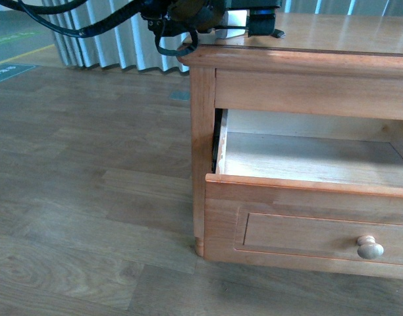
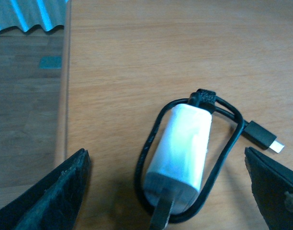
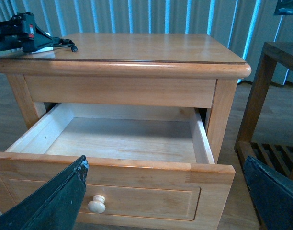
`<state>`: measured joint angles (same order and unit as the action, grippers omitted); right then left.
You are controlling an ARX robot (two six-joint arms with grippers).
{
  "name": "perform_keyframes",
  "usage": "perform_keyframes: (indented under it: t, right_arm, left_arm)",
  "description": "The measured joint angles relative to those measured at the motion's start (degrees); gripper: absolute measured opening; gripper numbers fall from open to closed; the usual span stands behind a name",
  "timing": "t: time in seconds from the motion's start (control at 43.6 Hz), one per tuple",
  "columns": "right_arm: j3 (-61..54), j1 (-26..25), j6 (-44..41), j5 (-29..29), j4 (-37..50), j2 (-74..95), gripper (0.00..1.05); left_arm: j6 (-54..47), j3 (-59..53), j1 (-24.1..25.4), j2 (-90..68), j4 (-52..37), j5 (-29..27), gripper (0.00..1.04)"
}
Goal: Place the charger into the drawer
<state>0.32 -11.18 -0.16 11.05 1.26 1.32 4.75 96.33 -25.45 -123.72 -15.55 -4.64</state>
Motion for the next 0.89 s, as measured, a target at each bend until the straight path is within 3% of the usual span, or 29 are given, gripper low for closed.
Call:
perform_keyframes:
  t: [0.138, 0.367, 0.619, 0.894]
  right_arm:
    - [0.0, 0.0, 0.0, 0.0, 0.0, 0.0, 0.96]
    - [0.0, 0.0, 0.0, 0.0, 0.0, 0.0, 0.96]
    - [0.0, 0.0, 0.0, 0.0, 0.0, 0.0, 0.96]
    - [0.0, 0.0, 0.0, 0.0, 0.0, 0.0, 0.96]
  left_arm:
    - [1.1, 4.0, -0.7, -3.0, 1.2, 0.8, 0.97]
    - [2.3, 7.0, -1.0, -4.7, 2.7, 0.9, 0.61]
    - [4.3, 6.7, -1.0, -4.6, 2.6, 1.2, 0.32]
    - [5.6, -4.9, -3.8, 3.3, -4.7, 4.5, 0.28]
